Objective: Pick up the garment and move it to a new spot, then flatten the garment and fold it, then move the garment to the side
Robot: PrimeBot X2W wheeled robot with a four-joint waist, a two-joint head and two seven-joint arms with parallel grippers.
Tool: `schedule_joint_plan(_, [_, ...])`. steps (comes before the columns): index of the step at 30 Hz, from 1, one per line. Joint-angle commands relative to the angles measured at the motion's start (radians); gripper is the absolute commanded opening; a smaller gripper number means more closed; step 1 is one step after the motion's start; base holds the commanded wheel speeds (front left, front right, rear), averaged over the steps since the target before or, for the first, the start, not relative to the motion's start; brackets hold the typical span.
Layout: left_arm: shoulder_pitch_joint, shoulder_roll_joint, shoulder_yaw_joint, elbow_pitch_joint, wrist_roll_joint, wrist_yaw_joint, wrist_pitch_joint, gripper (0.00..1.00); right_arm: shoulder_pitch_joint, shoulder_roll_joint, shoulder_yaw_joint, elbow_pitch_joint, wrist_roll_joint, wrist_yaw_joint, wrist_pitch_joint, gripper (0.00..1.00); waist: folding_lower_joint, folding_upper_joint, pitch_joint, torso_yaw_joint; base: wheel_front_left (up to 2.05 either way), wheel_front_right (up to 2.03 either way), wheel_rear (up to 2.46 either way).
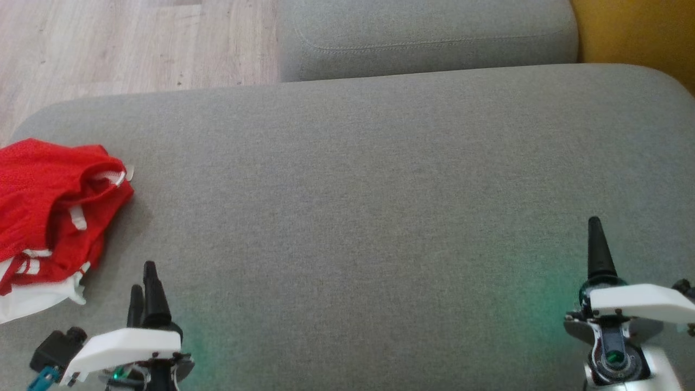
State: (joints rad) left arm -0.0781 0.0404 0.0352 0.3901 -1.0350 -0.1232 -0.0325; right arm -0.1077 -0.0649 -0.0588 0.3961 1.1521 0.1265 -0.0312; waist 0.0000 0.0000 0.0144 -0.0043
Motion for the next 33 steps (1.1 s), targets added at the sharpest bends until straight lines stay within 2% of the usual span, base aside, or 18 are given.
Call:
schedule_joint_plan(1, [-0.058,0.006,0.014,-0.023,0.037,-0.003,-0.016,1.0,-0.064,-0.017,0.013,-0.03,-0.027,0.002,-0.019,1.0,0.0,0.0,0.0,0.0,0.0,0.0,0.0])
schedule_joint_plan(14, [-0.074,0.006,0.022,-0.001,0.168,-0.004,-0.051,1.0,-0.081,-0.021,0.024,-0.037,-0.154,0.002,-0.054,1.0,0.0,0.0,0.002,0.001,0.0,0.0,0.0])
schedule_joint_plan(33, [-0.1,0.007,0.009,0.028,0.437,-0.004,-0.108,1.0,-0.124,-0.027,0.053,0.007,-0.479,0.003,-0.11,1.0,0.0,0.0,0.006,-0.008,0.0,0.0,0.0])
